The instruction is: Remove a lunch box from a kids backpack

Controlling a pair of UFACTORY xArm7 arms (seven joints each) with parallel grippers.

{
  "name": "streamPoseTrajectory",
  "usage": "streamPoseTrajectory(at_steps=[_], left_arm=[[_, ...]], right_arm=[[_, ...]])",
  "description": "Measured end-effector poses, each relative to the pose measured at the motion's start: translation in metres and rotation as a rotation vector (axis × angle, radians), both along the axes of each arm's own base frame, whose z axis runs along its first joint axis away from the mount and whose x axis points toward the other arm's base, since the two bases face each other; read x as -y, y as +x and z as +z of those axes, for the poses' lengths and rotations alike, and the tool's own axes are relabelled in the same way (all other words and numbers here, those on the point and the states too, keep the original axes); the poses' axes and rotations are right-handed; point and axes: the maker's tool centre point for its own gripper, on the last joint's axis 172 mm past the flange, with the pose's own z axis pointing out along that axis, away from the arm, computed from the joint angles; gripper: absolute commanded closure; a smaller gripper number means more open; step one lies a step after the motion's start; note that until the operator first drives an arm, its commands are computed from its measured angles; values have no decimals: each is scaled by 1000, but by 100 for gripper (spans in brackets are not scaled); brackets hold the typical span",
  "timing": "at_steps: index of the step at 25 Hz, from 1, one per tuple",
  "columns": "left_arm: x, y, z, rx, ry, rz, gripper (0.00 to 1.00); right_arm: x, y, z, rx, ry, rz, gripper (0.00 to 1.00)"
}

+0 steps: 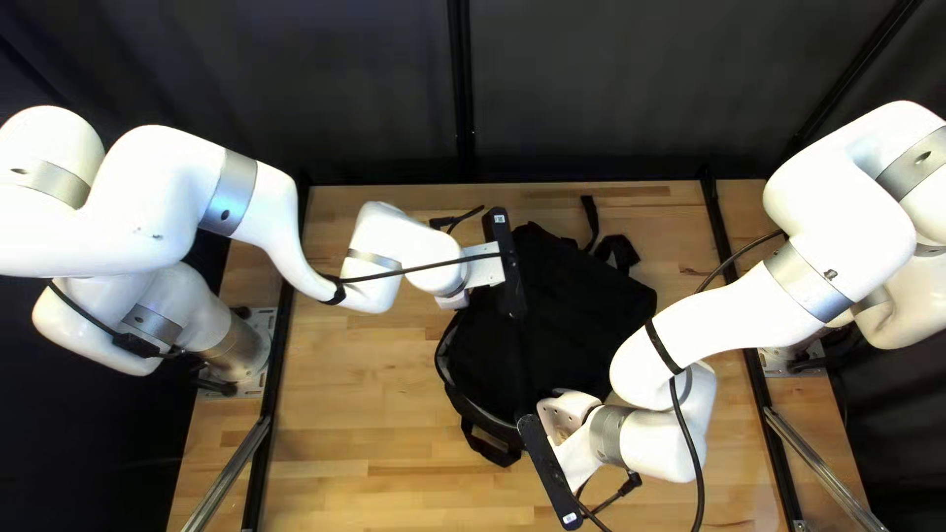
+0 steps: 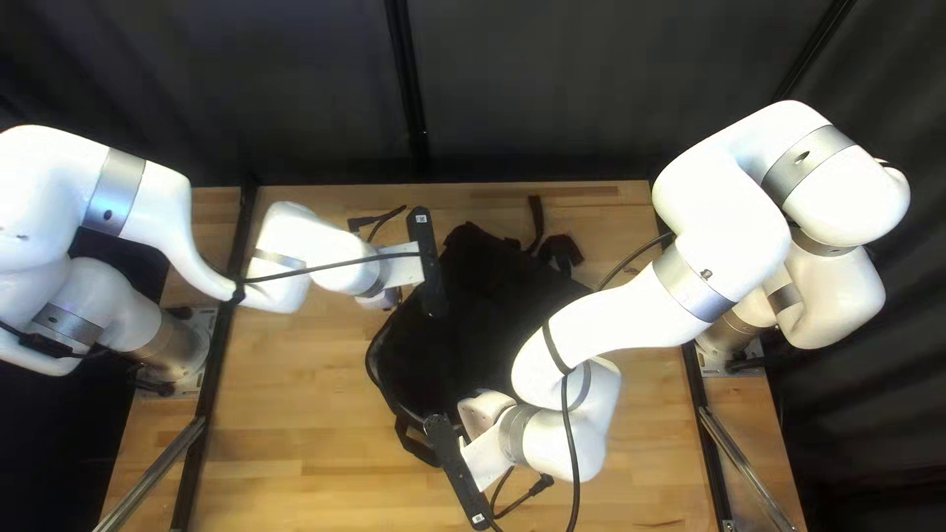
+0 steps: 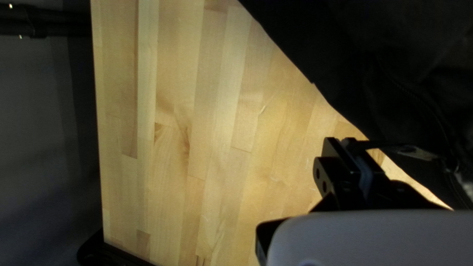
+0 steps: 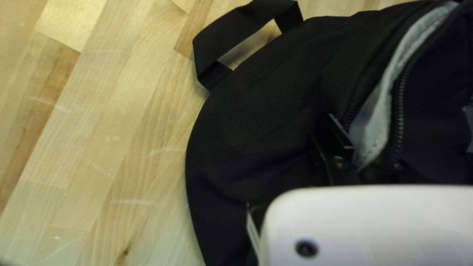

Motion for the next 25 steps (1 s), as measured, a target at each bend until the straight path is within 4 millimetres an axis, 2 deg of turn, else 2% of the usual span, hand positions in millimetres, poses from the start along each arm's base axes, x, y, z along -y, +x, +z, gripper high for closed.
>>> streamPoseTrajectory(at_steps=[7, 13, 14, 15, 19, 22, 23, 24, 25], left_arm=[[-9, 9, 11, 6, 4, -3, 100], [-18, 32, 10, -8, -6, -8, 100], [-19, 34, 10, -10, -8, -8, 74], [-20, 35, 11, -11, -8, -7, 0], [-19, 30, 25, -7, 0, -3, 0], [-10, 12, 50, -2, 14, 6, 0], [-3, 4, 59, -2, 21, 10, 0], [4, -6, 67, -4, 29, 13, 0], [13, -17, 73, -5, 38, 16, 0]], right_arm=[[9, 1, -3, -1, 5, -8, 100], [12, 1, -4, -2, 8, -14, 100], [13, 1, -4, -2, 8, -16, 100], [14, 1, -4, -2, 9, -20, 100], [22, -3, -3, 5, 8, -52, 100], [26, -5, -2, 10, 6, -78, 100], [27, -6, -1, 11, 5, -87, 73], [28, -6, -1, 11, 6, -97, 73], [30, -5, 0, 12, 7, -109, 36]])
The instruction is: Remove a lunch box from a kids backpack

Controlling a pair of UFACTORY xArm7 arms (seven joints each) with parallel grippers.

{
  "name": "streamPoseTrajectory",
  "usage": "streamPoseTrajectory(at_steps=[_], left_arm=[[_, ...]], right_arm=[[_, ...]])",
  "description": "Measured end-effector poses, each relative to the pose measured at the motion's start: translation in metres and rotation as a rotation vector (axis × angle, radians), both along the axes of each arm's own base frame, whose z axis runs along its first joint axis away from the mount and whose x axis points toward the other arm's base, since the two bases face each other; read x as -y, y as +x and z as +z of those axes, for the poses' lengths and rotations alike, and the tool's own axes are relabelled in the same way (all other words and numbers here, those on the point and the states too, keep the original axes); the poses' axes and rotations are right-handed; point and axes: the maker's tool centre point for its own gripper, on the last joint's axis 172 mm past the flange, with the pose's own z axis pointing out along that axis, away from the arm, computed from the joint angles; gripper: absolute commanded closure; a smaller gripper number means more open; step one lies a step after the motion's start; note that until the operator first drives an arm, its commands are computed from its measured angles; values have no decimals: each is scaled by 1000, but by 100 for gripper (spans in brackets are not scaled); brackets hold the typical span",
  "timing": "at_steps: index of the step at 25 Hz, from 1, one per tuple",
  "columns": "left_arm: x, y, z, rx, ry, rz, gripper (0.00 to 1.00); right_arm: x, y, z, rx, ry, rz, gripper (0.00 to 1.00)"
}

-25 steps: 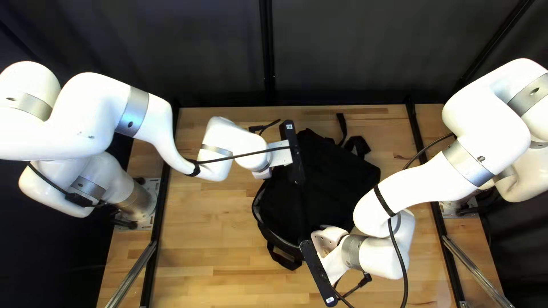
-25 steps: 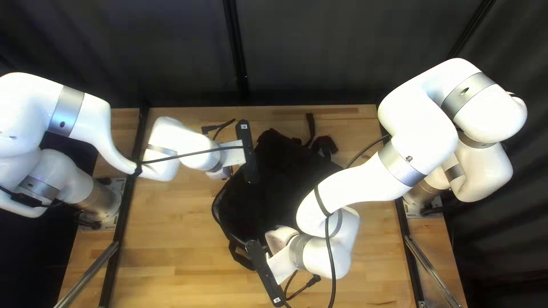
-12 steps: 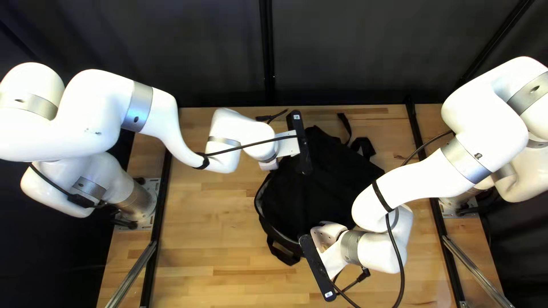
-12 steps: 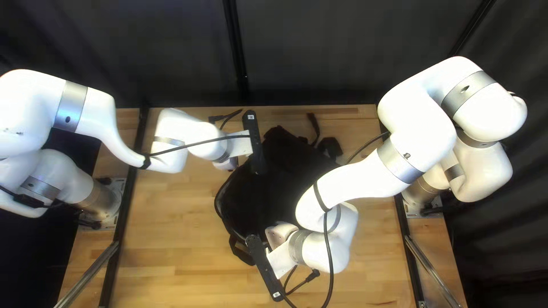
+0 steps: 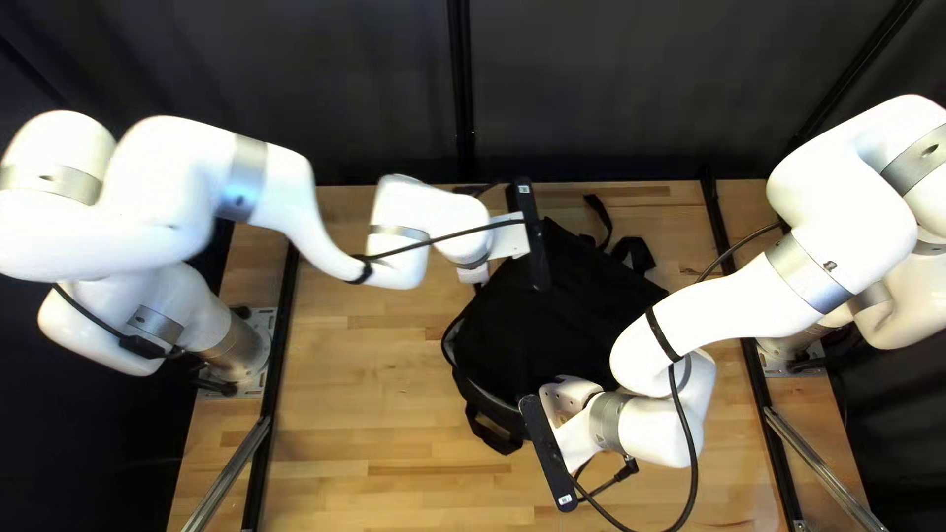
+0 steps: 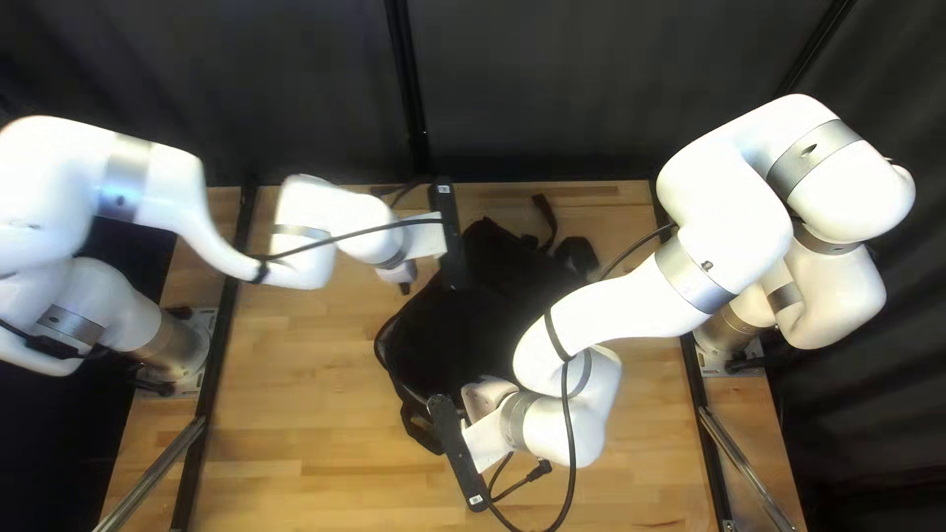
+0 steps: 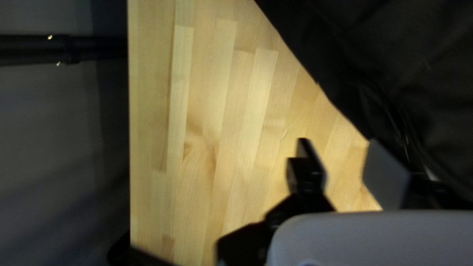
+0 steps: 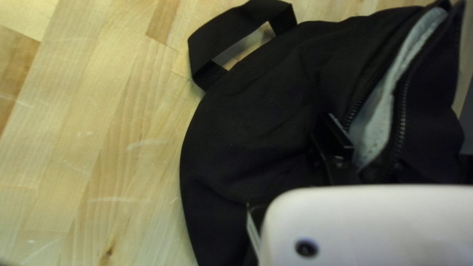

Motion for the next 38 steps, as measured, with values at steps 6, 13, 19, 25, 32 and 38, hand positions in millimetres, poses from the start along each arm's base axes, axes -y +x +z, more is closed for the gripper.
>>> streamPoseTrajectory(at_steps=[6, 13, 19, 25, 32, 38], left_arm=[[60, -62, 13, -6, 60, 34, 0], [121, -136, 12, -37, 102, 98, 0], [125, -141, 13, -38, 105, 101, 0], [125, -141, 13, -38, 106, 101, 0], [125, -141, 13, -38, 105, 101, 0], [125, -141, 13, -38, 105, 101, 0]], right_arm=[[0, 7, 7, -5, 30, -89, 0], [-16, 22, 15, -12, 80, -159, 0], [-10, 24, 10, -19, 96, -214, 0], [-4, 20, 11, -23, 98, -263, 100], [8, 16, 9, -34, 107, -284, 100], [9, 14, 20, -33, 111, -276, 100]])
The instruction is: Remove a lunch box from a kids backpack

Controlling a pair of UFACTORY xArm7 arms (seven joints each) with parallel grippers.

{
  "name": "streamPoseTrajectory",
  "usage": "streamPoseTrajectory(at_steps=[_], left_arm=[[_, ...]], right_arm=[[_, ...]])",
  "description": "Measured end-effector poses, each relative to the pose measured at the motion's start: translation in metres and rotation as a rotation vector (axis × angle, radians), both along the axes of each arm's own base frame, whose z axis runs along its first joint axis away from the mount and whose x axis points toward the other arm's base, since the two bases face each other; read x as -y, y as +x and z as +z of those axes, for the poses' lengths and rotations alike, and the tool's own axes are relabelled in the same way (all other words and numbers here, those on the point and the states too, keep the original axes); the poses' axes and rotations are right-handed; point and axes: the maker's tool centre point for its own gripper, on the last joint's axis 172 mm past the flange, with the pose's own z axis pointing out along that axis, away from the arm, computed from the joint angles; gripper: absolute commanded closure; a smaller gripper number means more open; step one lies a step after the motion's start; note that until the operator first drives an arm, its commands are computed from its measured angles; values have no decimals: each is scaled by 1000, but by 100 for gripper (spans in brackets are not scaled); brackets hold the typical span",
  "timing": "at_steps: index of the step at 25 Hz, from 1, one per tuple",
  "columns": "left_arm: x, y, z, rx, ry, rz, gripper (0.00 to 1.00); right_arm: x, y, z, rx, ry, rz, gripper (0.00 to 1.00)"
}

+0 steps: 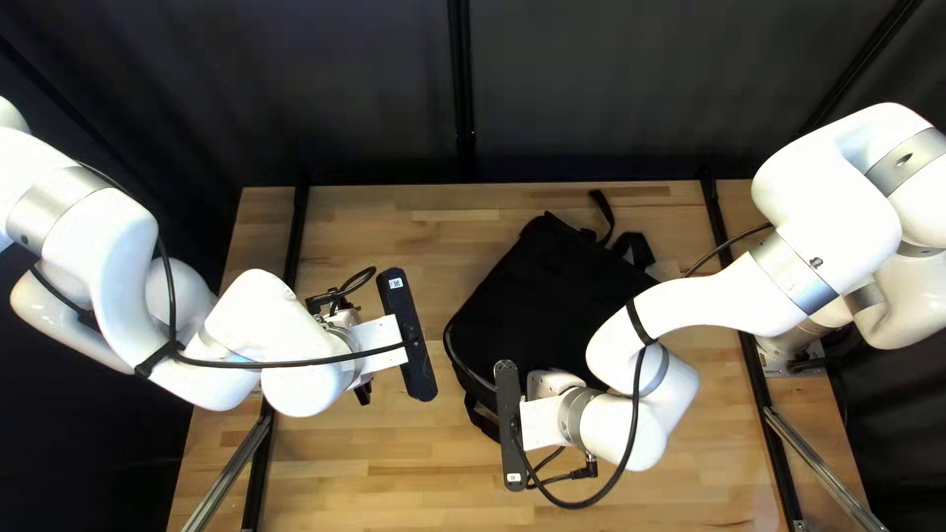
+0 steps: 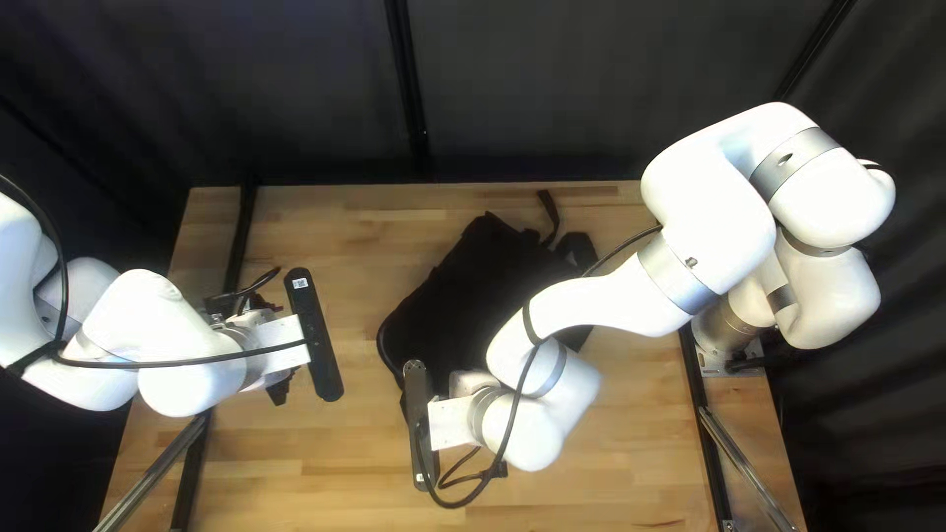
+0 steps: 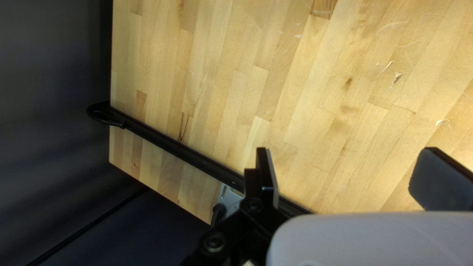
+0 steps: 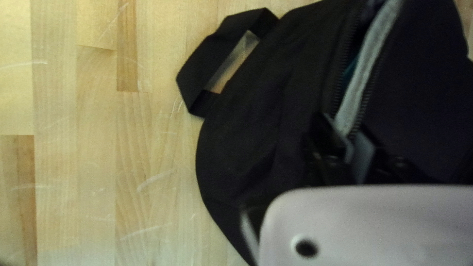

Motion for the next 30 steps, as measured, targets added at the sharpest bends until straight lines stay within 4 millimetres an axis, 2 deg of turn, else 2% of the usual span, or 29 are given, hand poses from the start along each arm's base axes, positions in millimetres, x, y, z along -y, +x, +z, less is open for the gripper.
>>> streamPoseTrajectory(at_steps=[1, 2, 3, 8, 9, 10, 11, 15, 21, 26, 30], left_arm=[[0, 0, 0, 0, 0, 0, 0], [0, 0, 0, 0, 0, 0, 0], [0, 0, 0, 0, 0, 0, 0], [0, 0, 0, 0, 0, 0, 0], [0, 0, 0, 0, 0, 0, 0], [0, 0, 0, 0, 0, 0, 0], [0, 0, 0, 0, 0, 0, 0], [0, 0, 0, 0, 0, 0, 0], [0, 0, 0, 0, 0, 0, 0], [0, 0, 0, 0, 0, 0, 0], [0, 0, 0, 0, 0, 0, 0]], right_arm=[[0, -2, 5, 1, 0, 1, 100], [1, -3, 10, 2, 0, 2, 41], [1, -4, 14, 3, 1, 2, 0], [2, 1, 15, -6, 18, 1, 0], [3, 4, 14, -8, 21, 1, 50], [3, 6, 13, -12, 23, 1, 95], [3, 8, 12, -15, 25, 0, 100], [6, 9, 12, -27, 24, -5, 100], [17, 0, 10, -43, 19, -16, 100], [28, -13, 21, -51, 9, -25, 100], [49, -29, 31, -65, -7, -40, 100]])
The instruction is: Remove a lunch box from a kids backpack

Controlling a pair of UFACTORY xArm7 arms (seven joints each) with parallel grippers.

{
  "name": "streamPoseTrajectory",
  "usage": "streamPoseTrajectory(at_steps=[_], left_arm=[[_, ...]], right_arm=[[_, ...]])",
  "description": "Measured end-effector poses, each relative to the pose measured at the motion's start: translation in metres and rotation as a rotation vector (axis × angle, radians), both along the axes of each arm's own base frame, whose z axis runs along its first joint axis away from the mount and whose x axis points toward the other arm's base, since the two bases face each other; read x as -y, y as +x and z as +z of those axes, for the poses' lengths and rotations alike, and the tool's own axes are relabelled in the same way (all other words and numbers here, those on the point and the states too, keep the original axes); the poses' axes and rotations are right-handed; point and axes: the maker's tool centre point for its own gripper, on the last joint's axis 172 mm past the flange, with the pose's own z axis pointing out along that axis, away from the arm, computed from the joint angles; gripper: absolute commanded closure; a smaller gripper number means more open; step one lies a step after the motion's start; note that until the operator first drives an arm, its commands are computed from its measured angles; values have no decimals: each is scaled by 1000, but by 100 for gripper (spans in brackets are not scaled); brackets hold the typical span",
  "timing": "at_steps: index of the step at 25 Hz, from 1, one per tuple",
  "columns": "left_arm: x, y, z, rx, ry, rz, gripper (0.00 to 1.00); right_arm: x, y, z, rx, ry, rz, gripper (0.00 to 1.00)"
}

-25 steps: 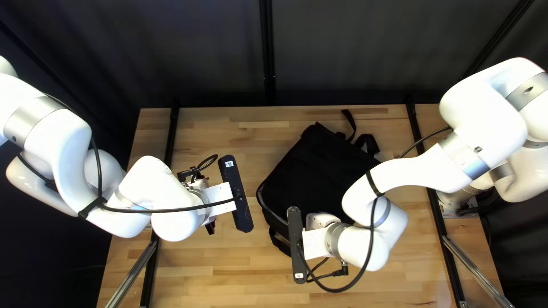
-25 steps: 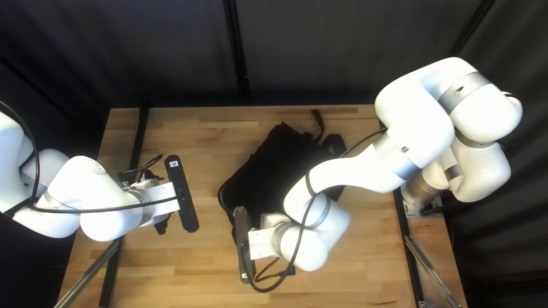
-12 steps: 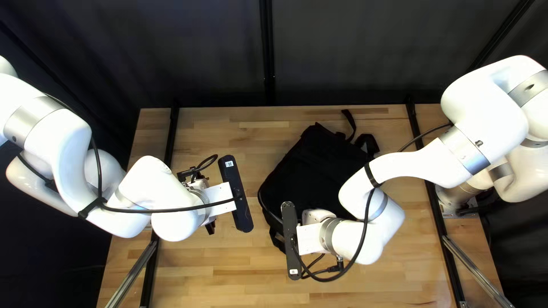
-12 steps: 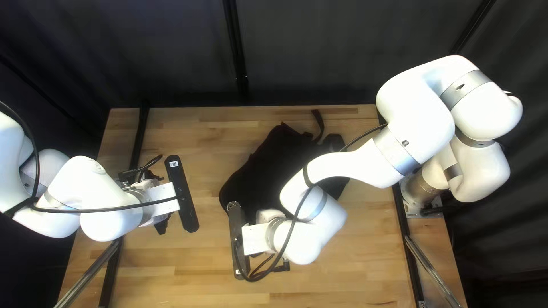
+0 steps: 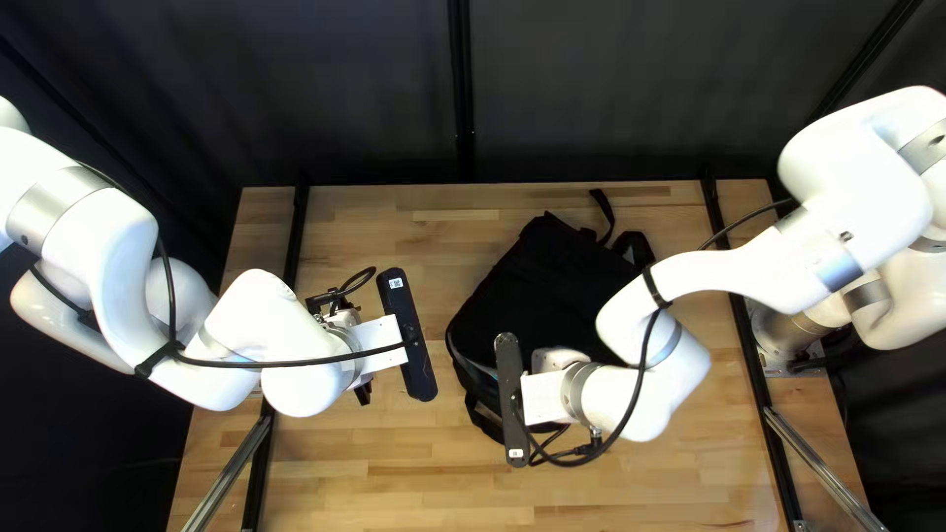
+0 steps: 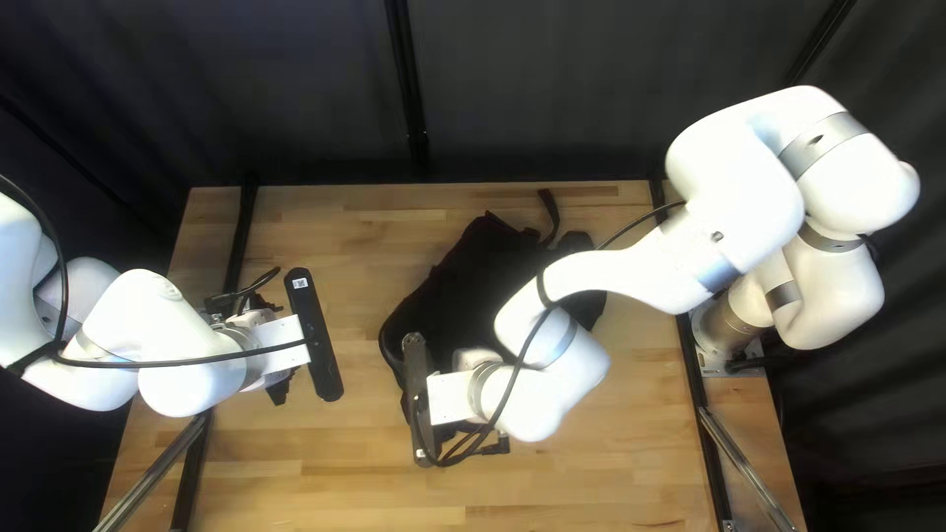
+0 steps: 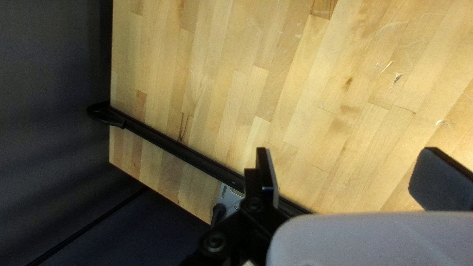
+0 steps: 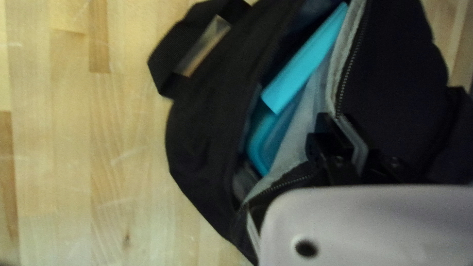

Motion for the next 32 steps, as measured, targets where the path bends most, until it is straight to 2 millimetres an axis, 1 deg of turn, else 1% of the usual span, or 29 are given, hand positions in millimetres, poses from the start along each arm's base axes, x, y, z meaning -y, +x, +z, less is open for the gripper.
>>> streamPoseTrajectory(at_steps=[4, 11, 13, 16, 21, 28, 32], left_arm=[[0, 0, 0, 0, 0, 0, 0], [0, 0, 0, 0, 0, 0, 0], [0, 0, 0, 0, 0, 0, 0], [0, 0, 0, 0, 0, 0, 0], [0, 0, 0, 0, 0, 0, 0], [0, 0, 0, 0, 0, 0, 0], [0, 0, 0, 0, 0, 0, 0]], right_arm=[[29, -12, 11, -22, -13, -21, 100], [91, -32, 30, -77, -32, -69, 100], [110, -37, 32, -95, -35, -85, 100], [134, -43, 29, -119, -37, -116, 100], [152, -53, 24, -130, -50, -178, 100], [165, -74, 23, -118, -64, -257, 100], [173, -82, 20, -111, -26, -278, 100]])
